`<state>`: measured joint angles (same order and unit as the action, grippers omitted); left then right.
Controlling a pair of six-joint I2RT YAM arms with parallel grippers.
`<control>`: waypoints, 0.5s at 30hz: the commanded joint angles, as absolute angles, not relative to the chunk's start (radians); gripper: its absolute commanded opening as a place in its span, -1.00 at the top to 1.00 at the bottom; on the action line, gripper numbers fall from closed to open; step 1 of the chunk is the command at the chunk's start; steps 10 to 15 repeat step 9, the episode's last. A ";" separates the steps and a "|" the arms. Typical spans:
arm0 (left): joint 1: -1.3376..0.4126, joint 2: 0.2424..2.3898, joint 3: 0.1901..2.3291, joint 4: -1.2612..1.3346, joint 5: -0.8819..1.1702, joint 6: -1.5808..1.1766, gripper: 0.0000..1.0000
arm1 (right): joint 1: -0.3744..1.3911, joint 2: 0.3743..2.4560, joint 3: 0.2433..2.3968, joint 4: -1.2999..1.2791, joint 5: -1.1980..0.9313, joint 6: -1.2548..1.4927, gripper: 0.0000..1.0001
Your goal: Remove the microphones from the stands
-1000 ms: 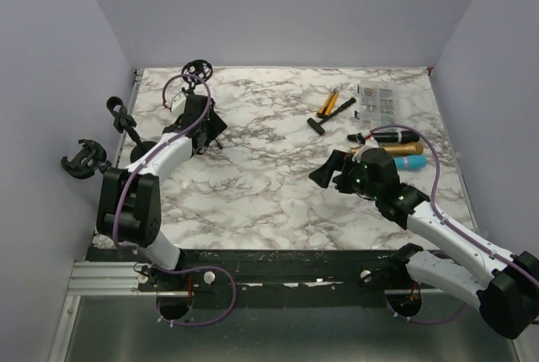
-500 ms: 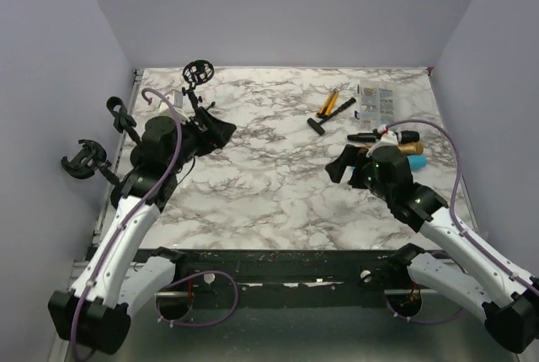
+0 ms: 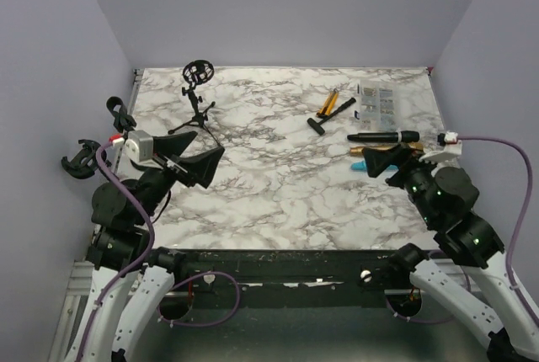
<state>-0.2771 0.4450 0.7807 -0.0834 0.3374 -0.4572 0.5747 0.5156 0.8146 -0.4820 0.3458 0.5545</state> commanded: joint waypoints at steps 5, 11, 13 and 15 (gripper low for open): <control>-0.278 0.312 0.688 0.044 0.331 -0.434 -0.95 | 0.578 0.386 0.854 -0.536 0.386 0.510 -1.00; -0.277 0.331 0.697 0.054 0.298 -0.388 -0.97 | 0.578 0.349 0.822 -0.538 0.432 0.523 -1.00; -0.277 0.331 0.697 0.054 0.298 -0.388 -0.97 | 0.578 0.349 0.822 -0.538 0.432 0.523 -1.00; -0.277 0.331 0.697 0.054 0.298 -0.388 -0.97 | 0.578 0.349 0.822 -0.538 0.432 0.523 -1.00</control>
